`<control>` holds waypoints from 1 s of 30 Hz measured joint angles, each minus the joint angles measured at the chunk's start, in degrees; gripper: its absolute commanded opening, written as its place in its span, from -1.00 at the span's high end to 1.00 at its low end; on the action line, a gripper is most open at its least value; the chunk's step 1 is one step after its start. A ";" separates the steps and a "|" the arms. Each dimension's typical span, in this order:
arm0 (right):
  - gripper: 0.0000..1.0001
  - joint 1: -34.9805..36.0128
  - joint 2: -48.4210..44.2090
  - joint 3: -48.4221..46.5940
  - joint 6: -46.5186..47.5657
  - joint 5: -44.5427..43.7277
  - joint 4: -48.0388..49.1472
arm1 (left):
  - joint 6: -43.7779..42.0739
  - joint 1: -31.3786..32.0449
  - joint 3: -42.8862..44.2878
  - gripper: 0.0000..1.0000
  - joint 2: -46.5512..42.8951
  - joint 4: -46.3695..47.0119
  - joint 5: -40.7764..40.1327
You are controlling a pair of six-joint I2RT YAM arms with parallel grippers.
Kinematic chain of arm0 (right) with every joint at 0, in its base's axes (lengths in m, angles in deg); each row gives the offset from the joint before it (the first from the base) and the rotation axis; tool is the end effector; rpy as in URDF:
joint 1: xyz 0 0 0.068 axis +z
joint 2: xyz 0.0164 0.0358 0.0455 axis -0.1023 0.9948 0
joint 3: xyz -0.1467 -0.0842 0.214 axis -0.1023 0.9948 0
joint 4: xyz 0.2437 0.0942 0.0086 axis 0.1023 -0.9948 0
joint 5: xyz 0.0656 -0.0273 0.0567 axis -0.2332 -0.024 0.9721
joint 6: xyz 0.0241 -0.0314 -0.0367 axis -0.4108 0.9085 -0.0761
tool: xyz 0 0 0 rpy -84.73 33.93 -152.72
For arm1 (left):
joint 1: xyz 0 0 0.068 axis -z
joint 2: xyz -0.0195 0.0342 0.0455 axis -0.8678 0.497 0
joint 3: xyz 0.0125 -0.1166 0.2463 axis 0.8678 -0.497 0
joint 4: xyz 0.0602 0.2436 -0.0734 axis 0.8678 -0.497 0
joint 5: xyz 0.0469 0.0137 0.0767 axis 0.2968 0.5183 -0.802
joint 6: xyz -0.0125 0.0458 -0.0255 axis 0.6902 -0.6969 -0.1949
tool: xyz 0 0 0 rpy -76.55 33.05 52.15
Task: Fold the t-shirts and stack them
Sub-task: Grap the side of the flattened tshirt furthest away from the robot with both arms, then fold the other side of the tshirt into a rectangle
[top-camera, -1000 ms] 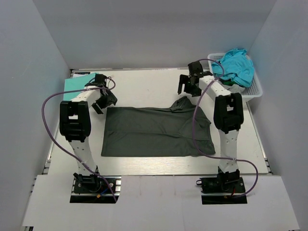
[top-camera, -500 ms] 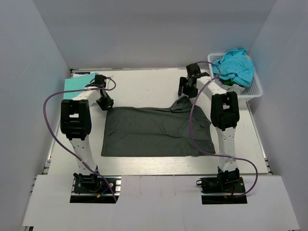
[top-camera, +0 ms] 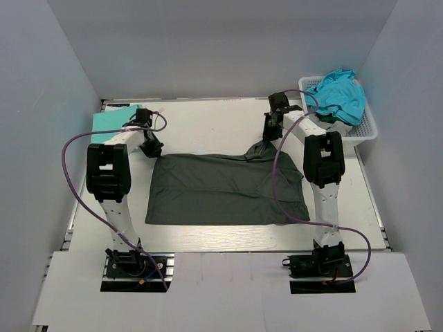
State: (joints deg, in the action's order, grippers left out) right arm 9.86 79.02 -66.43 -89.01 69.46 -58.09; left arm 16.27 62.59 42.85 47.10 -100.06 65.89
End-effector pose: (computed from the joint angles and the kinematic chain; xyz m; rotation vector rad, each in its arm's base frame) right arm 0.4892 0.1369 0.1673 0.1113 2.5777 0.2007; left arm 0.4124 -0.0141 0.1584 -0.8470 2.6103 -0.0703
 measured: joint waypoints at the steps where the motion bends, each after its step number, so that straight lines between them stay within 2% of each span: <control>1: 0.75 -0.02 0.00 0.15 -0.13 -0.04 0.13 | 0.02 0.00 0.02 1.00 0.00 -0.02 0.00; 3: 1.00 -0.04 -0.11 0.59 -0.35 -0.22 0.44 | 0.00 0.00 0.02 1.00 0.00 -0.04 0.00; 15: 1.00 0.09 -3.54 3.08 -0.24 -1.40 0.26 | 0.00 0.13 -0.20 1.00 -1.14 -2.38 -0.02; 18: 1.00 0.15 -10.43 9.01 -0.09 -1.49 0.59 | 0.00 0.55 -3.72 1.00 -5.31 -2.25 -0.07; 25: 1.00 0.17 -33.31 28.68 -0.66 -0.57 4.66 | 0.00 1.11 -13.42 1.00 -20.74 -1.03 0.57; 30: 1.00 0.33 -44.54 40.24 -1.90 0.50 5.27 | 0.22 1.11 -19.82 1.00 -29.03 -0.17 1.49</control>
State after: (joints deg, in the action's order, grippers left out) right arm 10.19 34.47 -26.19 -90.91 69.96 -52.83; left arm 16.49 63.71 23.03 18.07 -100.24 67.38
